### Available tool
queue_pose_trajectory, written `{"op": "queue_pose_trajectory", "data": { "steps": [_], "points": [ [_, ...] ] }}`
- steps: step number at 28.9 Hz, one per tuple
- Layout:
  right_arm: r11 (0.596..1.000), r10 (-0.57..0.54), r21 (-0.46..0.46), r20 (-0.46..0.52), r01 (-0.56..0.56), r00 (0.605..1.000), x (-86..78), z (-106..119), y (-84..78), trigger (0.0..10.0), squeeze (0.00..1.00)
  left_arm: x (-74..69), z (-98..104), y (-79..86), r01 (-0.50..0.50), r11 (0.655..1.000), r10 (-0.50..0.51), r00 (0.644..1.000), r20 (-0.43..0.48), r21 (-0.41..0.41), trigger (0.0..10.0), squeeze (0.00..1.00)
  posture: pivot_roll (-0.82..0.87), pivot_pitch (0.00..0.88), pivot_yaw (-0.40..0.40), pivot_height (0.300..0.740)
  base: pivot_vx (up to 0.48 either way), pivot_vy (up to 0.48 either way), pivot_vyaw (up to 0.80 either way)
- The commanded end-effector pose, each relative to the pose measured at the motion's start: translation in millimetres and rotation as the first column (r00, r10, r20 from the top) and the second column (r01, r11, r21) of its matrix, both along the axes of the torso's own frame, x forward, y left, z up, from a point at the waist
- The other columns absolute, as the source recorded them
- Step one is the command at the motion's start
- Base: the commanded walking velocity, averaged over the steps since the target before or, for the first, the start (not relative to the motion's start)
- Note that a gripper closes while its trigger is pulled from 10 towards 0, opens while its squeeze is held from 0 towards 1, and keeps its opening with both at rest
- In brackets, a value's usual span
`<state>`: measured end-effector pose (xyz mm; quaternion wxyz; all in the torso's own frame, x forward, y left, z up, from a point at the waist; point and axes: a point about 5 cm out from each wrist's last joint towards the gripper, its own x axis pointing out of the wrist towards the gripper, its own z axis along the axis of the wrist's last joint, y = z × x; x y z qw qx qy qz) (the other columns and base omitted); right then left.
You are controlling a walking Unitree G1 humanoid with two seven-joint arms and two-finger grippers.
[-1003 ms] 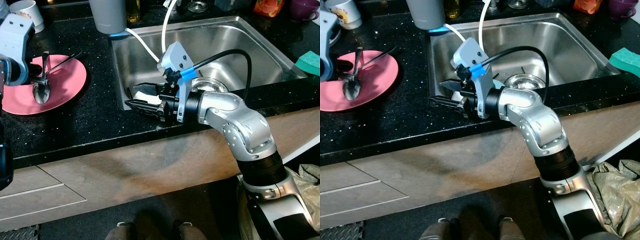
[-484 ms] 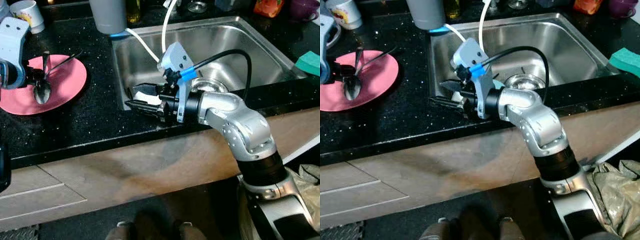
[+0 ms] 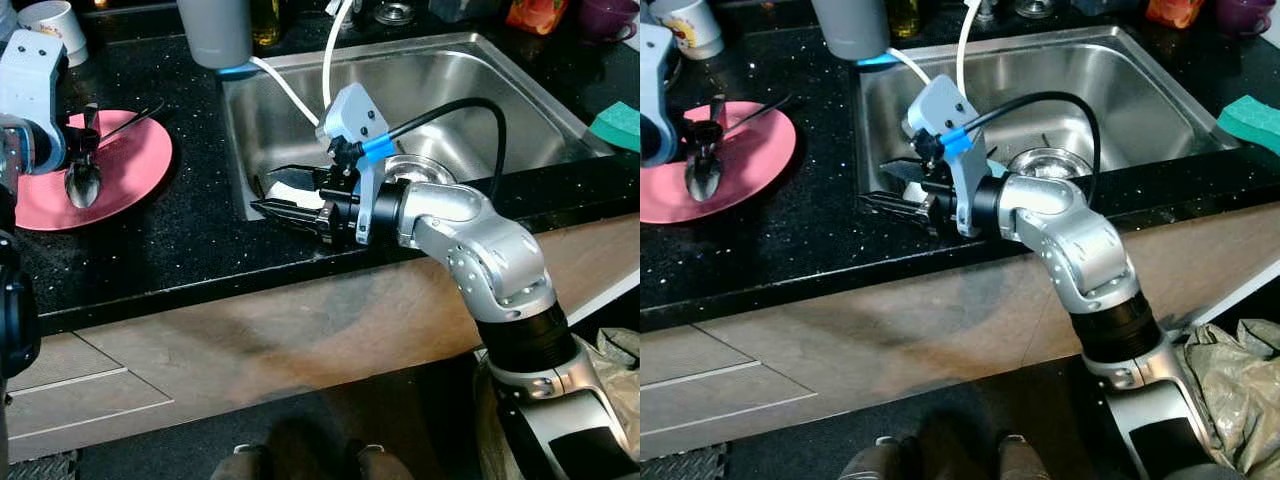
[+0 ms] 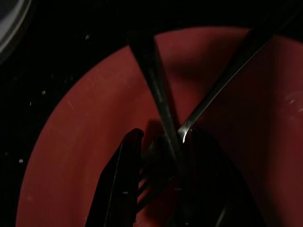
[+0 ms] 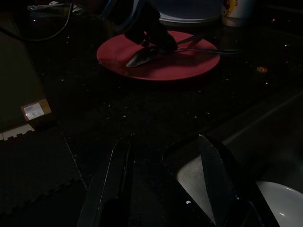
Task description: Kitchen organization
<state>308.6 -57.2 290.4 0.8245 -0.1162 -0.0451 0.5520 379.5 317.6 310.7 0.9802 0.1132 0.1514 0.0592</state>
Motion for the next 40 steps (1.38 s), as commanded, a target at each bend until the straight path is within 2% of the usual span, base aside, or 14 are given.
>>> {"op": "queue_pose_trajectory", "data": {
  "steps": [1, 2, 3, 7, 8, 22, 26, 30, 33, 36, 37, 38, 39, 40],
  "points": [
    [1.000, 0.017, -0.003, 0.003, -0.017, 1.000, -3.4, 1, 1.0, 10.0, 0.00, -1.4, -5, 4.4, -0.024, 1.000, 0.024, 0.999, -0.022, 0.013, 7.7, 0.00, 0.00, 0.236, 0.013, 0.740, 0.000, 0.000, 0.00],
    [1.000, 0.017, -0.003, 0.003, -0.017, 1.000, -3.5, 1, 0.8, 10.0, 0.00, -1.7, -5, 5.3, -0.028, 0.999, 0.029, 0.999, -0.024, 0.014, 7.7, 0.00, 0.00, 0.236, 0.013, 0.740, 0.000, 0.000, 0.00],
    [1.000, 0.018, -0.004, 0.002, -0.018, 1.000, -3.5, 1, 0.7, 10.0, 0.00, -2.5, -6, 7.2, -0.038, 0.999, 0.038, 0.999, -0.025, 0.014, 3.6, 0.00, 0.00, 0.237, 0.010, 0.740, 0.000, 0.000, 0.00],
    [1.000, 0.020, -0.005, 0.000, -0.020, 1.000, -3.3, 1, 0.7, 10.0, 0.00, -4.0, -6, 10.3, -0.050, 0.999, 0.050, 0.998, -0.030, 0.018, 2.8, 0.00, 0.00, 0.238, 0.008, 0.740, 0.000, 0.000, 0.00],
    [1.000, 0.021, -0.005, 0.000, -0.021, 1.000, -3.1, 1, 0.9, 10.0, 0.00, -4.2, -7, 11.0, -0.049, 0.999, 0.050, 0.998, -0.032, 0.017, 0.0, 0.00, 0.00, 0.238, 0.008, 0.740, 0.000, 0.000, 0.00],
    [1.000, 0.018, -0.008, 0.003, -0.018, 1.000, -2.3, 2, 0.6, 10.0, 0.00, -1.9, 1, 7.6, -0.033, 0.999, 0.033, 0.999, 0.004, 0.032, 0.0, 0.00, 0.00, 0.236, 0.010, 0.740, 0.000, 0.000, 0.00],
    [1.000, 0.015, -0.007, 0.010, -0.015, 1.000, -1.6, 4, 0.1, 10.0, 0.00, 1.5, 24, -2.3, 0.014, 1.000, -0.016, 0.994, 0.108, 0.020, 0.0, 0.00, 0.00, 0.231, 0.013, 0.740, 0.000, 0.000, 0.00],
    [1.000, 0.013, -0.001, 0.017, -0.013, 1.000, -1.4, 6, -0.7, 10.0, 0.00, 4.8, 47, -21.3, 0.130, 0.991, -0.119, 0.968, 0.222, -0.037, 0.0, 0.00, 0.00, 0.227, 0.014, 0.740, 0.000, 0.000, 0.00],
    [0.999, -0.002, 0.039, 0.022, 0.001, 1.000, -0.4, 10, -1.5, 10.0, 0.00, 8.8, 67, -58.9, 0.327, 0.936, -0.262, 0.896, 0.358, -0.133, 0.0, 0.00, 0.01, 0.224, 0.013, 0.740, 0.000, 0.000, 0.00],
    [0.990, -0.075, 0.124, 0.030, 0.071, 0.997, 5.4, 16, -3.5, 10.0, 0.00, 10.6, 69, -90.6, 0.449, 0.866, -0.337, 0.849, 0.407, -0.221, 0.0, 0.00, 0.01, 0.220, 0.013, 0.740, 0.000, 0.000, 0.00],
    [0.980, -0.123, 0.161, 0.032, 0.117, 0.992, 10.0, 20, -5.5, 10.0, 0.00, 10.7, 67, -105.3, 0.507, 0.825, -0.381, 0.824, 0.419, -0.247, 0.0, 0.00, 0.02, 0.218, 0.013, 0.740, 0.000, 0.000, 0.00],
    [0.980, -0.123, 0.161, 0.032, 0.117, 0.992, 10.0, 20, -5.5, 10.0, 0.00, 10.7, 67, -105.3, 0.507, 0.825, -0.381, 0.824, 0.419, -0.247, 0.0, 0.00, 0.02, 0.218, 0.013, 0.740, 0.000, 0.000, 0.00],
    [0.967, -0.167, 0.197, 0.026, 0.159, 0.986, 14.2, 23, -7.6, 10.0, 0.00, 10.5, 65, -118.4, 0.543, 0.799, -0.408, 0.805, 0.431, -0.259, 0.0, 0.00, 0.02, 0.218, 0.013, 0.740, 0.000, 0.000, 0.00],
    [0.944, -0.225, 0.251, 0.019, 0.214, 0.974, 19.5, 27, -10.5, 10.0, 0.00, 8.3, 63, -136.0, 0.601, 0.749, -0.455, 0.773, 0.442, -0.279, 0.0, 0.00, 0.02, 0.215, 0.013, 0.740, 0.000, 0.000, 0.00]
  ]
}}
